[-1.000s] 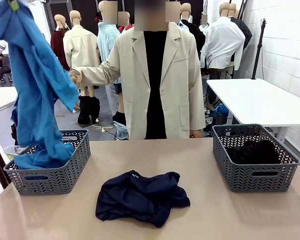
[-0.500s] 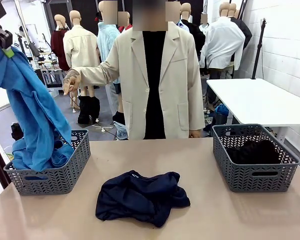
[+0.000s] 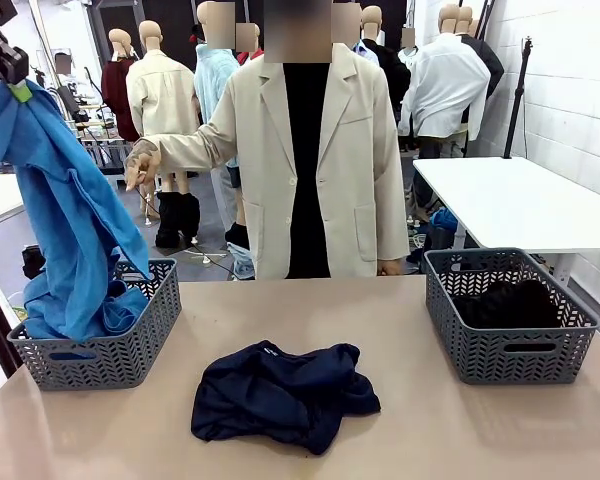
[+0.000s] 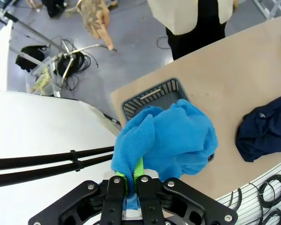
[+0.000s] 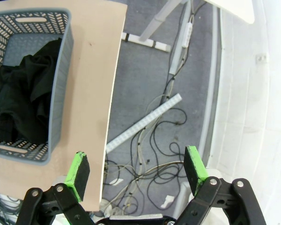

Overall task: Sort the tops and bottoms.
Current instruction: Sort the clothes according to human instructions.

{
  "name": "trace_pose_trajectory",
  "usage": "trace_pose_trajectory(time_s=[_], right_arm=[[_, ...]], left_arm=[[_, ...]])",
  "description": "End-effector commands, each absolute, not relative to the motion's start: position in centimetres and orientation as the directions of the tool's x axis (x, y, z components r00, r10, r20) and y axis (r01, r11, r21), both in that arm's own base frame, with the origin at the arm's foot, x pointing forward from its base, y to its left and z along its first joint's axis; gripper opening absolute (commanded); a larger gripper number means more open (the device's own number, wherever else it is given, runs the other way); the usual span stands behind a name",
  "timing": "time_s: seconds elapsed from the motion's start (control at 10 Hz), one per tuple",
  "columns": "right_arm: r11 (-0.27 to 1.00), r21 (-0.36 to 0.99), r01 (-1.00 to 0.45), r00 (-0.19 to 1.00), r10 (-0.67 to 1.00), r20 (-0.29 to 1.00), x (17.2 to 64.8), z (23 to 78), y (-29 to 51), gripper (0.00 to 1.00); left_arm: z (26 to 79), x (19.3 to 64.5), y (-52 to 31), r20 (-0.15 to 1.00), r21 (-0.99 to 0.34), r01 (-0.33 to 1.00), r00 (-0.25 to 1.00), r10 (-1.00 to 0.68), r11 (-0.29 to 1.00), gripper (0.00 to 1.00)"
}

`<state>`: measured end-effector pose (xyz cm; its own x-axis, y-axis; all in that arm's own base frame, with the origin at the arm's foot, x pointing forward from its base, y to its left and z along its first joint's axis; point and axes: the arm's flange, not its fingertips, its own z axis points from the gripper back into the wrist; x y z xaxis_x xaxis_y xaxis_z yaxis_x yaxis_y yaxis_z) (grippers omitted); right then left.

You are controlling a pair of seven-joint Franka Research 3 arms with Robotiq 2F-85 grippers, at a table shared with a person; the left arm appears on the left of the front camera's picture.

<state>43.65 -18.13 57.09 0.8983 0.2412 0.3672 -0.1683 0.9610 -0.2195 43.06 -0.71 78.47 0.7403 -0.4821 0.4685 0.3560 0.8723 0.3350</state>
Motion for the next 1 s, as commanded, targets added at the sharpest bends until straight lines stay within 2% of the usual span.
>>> trace_pose_trajectory(time_s=[0.0, 0.2, 0.4, 0.7, 0.8, 0.9], right_arm=[[0.956, -0.233, -0.179, 0.900, 0.255, 0.353, 43.5, 57.1, -18.2, 1.00], [0.956, -0.233, -0.179, 0.900, 0.255, 0.353, 43.5, 57.1, -18.2, 1.00], [0.956, -0.233, -0.179, 0.900, 0.255, 0.353, 43.5, 57.1, -18.2, 1.00], [0.956, -0.233, -0.179, 0.900, 0.255, 0.353, 43.5, 57.1, -18.2, 1.00], [0.956, -0.233, -0.179, 0.900, 0.255, 0.353, 43.5, 57.1, -18.2, 1.00], [0.956, -0.233, -0.179, 0.900, 0.255, 0.353, 43.5, 57.1, -18.2, 1.00]], left_arm=[[75.6, 47.3, 1.8, 0.404, 0.219, 0.347, 0.819, -0.408, 0.912, 0.00], [71.3, 50.4, 4.0, 0.334, 0.073, 0.327, 0.882, -0.332, 0.942, 0.00], [64.8, 53.2, 5.5, 0.203, -0.029, 0.294, 0.937, -0.283, 0.955, 0.00], [58.7, 54.2, 4.6, 0.130, -0.146, 0.286, 0.955, -0.268, 0.947, 0.00], [56.9, 53.7, 3.6, 0.073, -0.163, 0.286, 0.958, -0.277, 0.944, 0.00], [56.8, 53.7, 3.7, 0.066, -0.154, 0.285, 0.958, -0.278, 0.946, 0.03]])
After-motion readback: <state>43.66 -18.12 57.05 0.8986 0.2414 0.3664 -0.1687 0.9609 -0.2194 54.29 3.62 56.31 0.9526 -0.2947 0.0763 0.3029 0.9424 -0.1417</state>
